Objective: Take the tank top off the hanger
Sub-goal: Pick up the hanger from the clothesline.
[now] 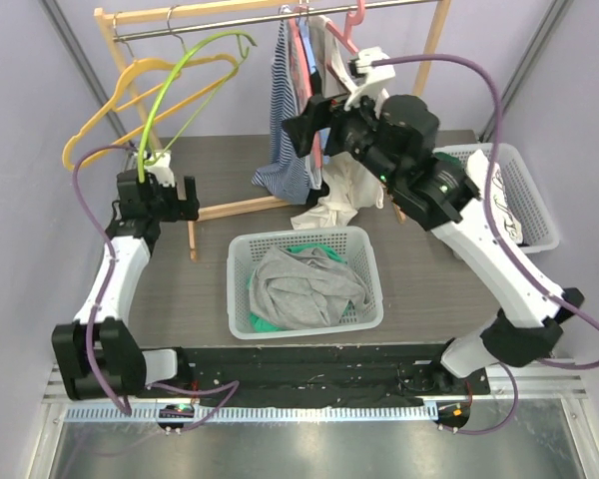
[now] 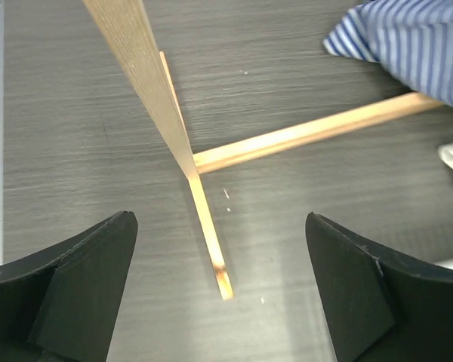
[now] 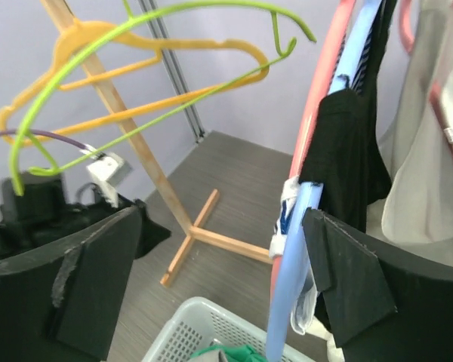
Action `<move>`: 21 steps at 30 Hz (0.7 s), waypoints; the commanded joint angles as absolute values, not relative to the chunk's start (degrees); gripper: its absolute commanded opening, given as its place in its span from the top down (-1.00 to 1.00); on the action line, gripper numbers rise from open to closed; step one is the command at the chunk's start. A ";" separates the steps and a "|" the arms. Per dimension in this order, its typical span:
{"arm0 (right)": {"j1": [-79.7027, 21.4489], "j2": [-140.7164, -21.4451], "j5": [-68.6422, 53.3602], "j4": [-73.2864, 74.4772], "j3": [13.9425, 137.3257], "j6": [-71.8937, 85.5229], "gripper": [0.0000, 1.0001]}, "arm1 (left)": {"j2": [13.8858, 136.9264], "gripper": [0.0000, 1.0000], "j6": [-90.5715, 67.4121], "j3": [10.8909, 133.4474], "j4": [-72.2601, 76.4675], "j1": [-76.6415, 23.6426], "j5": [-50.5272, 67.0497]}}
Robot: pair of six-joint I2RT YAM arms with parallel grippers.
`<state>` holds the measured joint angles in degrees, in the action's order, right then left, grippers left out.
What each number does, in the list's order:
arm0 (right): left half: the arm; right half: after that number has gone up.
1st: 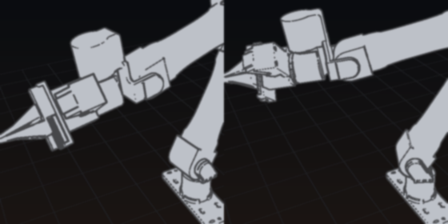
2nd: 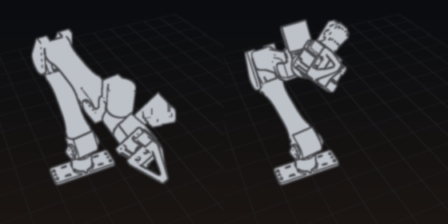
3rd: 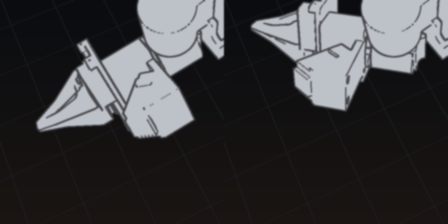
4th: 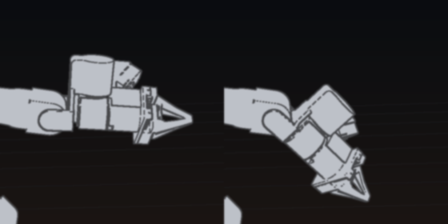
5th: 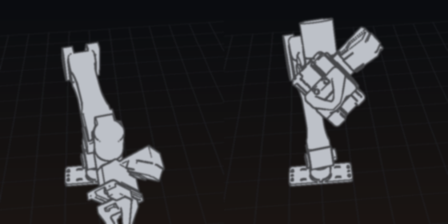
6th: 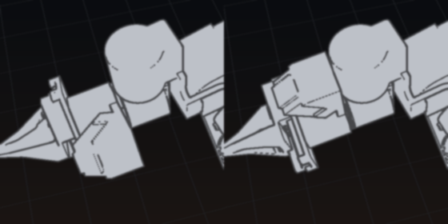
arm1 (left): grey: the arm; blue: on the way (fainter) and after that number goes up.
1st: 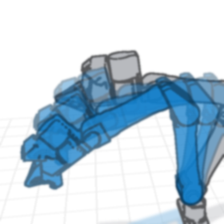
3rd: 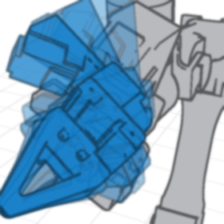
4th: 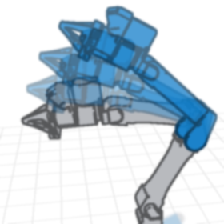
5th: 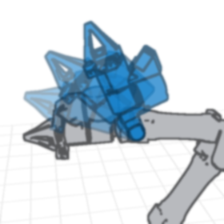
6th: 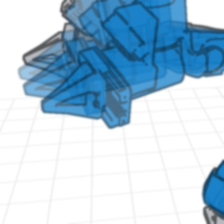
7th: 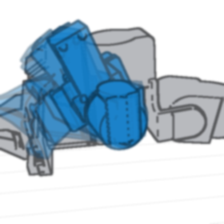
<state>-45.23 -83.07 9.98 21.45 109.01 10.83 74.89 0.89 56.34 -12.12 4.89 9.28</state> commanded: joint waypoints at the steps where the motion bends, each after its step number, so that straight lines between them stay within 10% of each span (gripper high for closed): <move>1: -45.44 -87.09 7.12 24.96 116.00 10.72 -0.99 | 65.67 -0.99 3.34 56.69 -20.01 4.75 13.44; 21: -45.35 -83.58 7.22 20.22 118.83 7.99 -0.93 | 52.65 -1.00 8.53 63.89 -42.45 4.83 23.29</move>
